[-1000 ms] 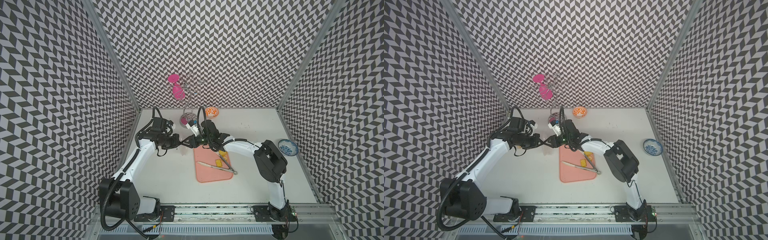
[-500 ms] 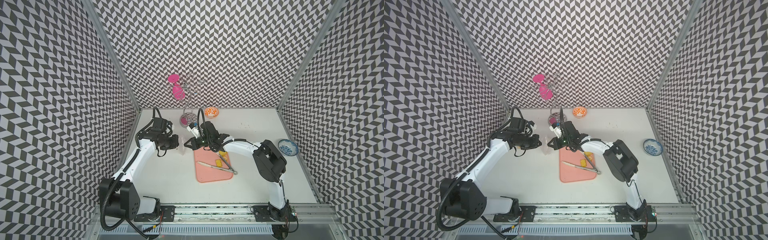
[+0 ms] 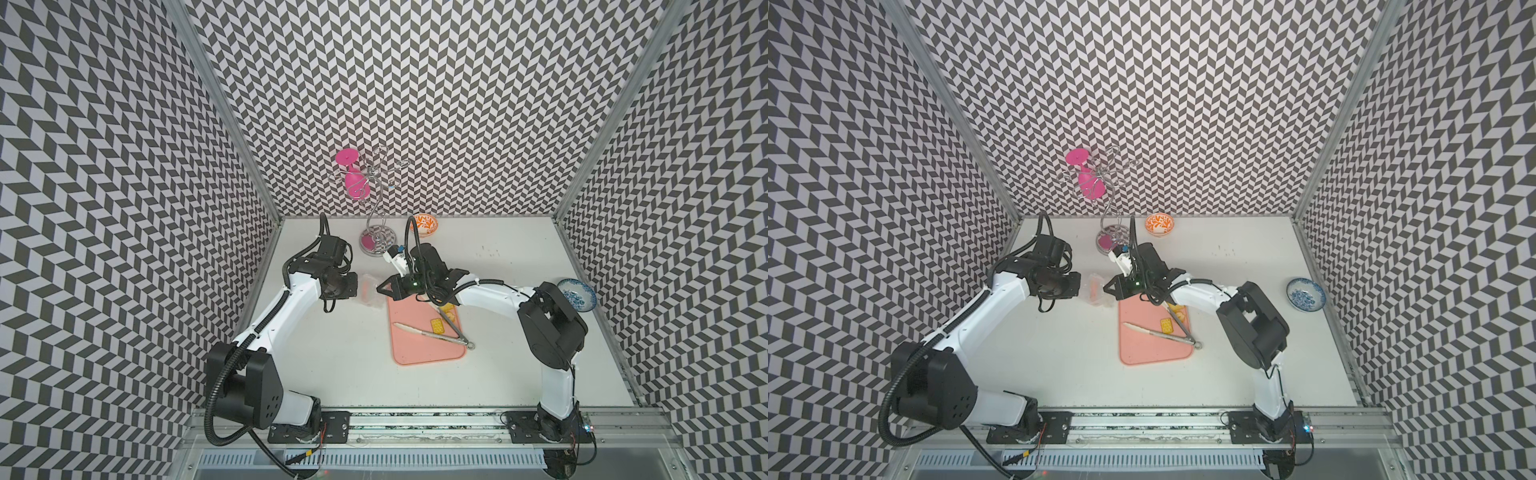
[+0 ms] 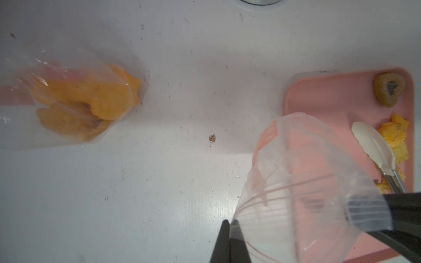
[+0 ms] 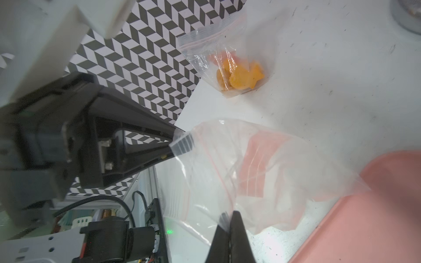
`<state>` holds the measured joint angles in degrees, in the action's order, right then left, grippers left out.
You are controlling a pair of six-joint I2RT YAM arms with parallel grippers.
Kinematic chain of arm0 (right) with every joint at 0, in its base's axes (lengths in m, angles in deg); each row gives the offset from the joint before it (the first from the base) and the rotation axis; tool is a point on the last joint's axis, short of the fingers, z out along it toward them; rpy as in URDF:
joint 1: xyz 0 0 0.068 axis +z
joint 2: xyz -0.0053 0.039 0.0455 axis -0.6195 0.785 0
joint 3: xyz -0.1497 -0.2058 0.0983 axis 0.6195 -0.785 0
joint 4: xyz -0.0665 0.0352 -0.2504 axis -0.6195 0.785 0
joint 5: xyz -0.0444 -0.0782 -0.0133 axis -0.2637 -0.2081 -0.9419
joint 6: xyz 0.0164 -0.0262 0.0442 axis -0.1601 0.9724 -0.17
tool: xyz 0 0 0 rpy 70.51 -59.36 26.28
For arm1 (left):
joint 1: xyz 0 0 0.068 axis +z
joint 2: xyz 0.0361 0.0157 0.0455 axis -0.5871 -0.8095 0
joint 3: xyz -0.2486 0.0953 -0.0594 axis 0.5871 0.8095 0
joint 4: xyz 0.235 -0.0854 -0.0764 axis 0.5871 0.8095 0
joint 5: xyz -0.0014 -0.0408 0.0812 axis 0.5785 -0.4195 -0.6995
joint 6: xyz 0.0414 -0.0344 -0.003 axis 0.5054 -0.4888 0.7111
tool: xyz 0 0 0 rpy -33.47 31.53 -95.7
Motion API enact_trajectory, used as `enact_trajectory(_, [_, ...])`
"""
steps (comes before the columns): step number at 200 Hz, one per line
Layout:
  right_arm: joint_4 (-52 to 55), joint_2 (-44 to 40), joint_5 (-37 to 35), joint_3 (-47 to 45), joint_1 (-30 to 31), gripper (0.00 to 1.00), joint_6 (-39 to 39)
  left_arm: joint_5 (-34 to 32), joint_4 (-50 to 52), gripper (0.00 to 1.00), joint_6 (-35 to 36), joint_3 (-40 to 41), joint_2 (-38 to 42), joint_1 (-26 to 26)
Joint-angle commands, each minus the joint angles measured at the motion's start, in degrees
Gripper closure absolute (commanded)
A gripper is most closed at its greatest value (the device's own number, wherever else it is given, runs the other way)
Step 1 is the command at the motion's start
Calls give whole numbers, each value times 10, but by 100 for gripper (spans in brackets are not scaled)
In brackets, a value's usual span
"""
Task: Put the cookies into a resealable bag to prevent moisture
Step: Open the ziploc bag at the center of the board.
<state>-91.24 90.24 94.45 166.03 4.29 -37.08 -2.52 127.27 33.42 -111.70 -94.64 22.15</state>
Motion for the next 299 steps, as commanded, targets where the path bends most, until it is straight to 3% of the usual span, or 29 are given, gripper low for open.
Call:
enact_trajectory(1, [-76,-21,41,-16,-2,100,-39,42,-48,89,-27,-4,8,-3])
enact_trajectory(29, [-110,-24,57,-33,-4,100,-66,83,-91,78,-43,14,17,-1])
enact_trajectory(59, [-136,-28,69,-43,-9,100,-86,112,-103,76,-46,20,7,-1])
enact_trajectory(134, [-186,-41,82,-71,-26,100,-121,189,-116,77,-32,45,-7,7])
enact_trajectory(163, [-203,-42,86,-80,-29,100,-136,186,-122,74,-34,48,-6,7])
enact_trajectory(182, [-201,-42,85,-79,-30,100,-135,191,-129,77,-35,51,-6,8])
enact_trajectory(219, [-224,-40,93,-84,-32,100,-156,256,-189,78,-67,79,4,16])
enact_trajectory(299, [-254,-38,99,-102,-35,100,-181,305,-251,80,-94,100,-3,19])
